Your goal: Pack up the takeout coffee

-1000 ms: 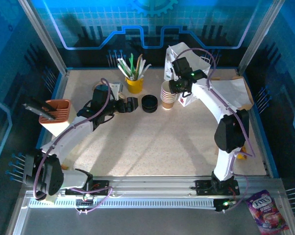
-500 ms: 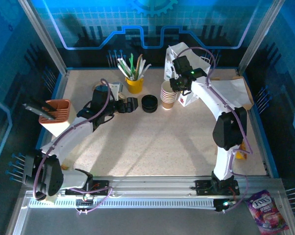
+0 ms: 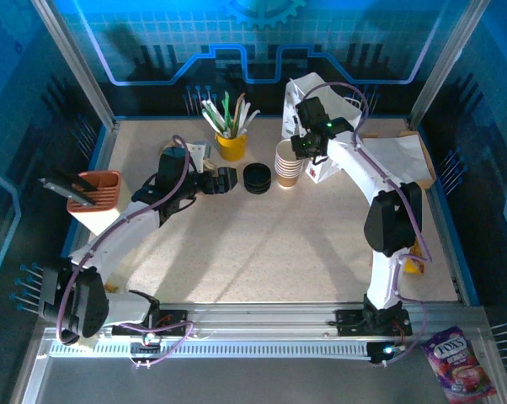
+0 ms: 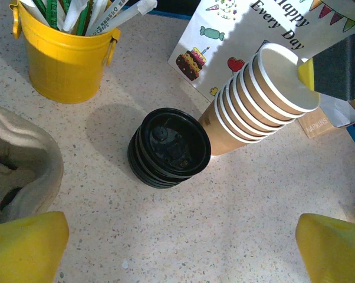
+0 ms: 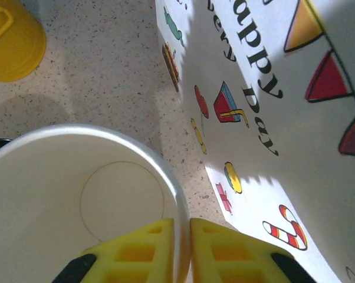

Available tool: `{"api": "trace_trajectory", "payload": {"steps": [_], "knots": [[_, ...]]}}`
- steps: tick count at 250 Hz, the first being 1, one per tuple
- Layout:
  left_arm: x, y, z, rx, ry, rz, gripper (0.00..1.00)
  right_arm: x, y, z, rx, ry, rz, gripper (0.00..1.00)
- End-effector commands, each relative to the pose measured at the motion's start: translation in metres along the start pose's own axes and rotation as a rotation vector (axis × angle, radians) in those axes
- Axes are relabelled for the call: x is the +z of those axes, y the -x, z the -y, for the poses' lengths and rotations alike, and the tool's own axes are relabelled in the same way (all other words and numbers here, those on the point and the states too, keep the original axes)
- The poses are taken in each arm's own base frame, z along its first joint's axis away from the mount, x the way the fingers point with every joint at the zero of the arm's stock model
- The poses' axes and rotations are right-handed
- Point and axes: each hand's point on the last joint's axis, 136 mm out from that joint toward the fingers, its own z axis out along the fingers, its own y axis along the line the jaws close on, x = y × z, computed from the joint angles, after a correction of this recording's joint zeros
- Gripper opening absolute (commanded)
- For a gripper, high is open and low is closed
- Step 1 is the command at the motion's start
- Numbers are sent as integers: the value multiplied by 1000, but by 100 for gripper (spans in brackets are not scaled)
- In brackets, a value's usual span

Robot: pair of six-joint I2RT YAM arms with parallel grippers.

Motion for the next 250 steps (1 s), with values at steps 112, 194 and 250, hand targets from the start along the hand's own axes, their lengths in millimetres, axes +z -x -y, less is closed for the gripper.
{"api": "trace_trajectory", "payload": {"steps": [112,194,250], "knots": [[-1,-4,2,-14,-19,2,100,-21,24,-6,113,152,74,8],[0,-3,4,-13,-26,4,100,-48,36,-3,117,162,120,5],[-1,0,6,-13,-33,14,100,-84,47,-3,120,194,181,5]]}}
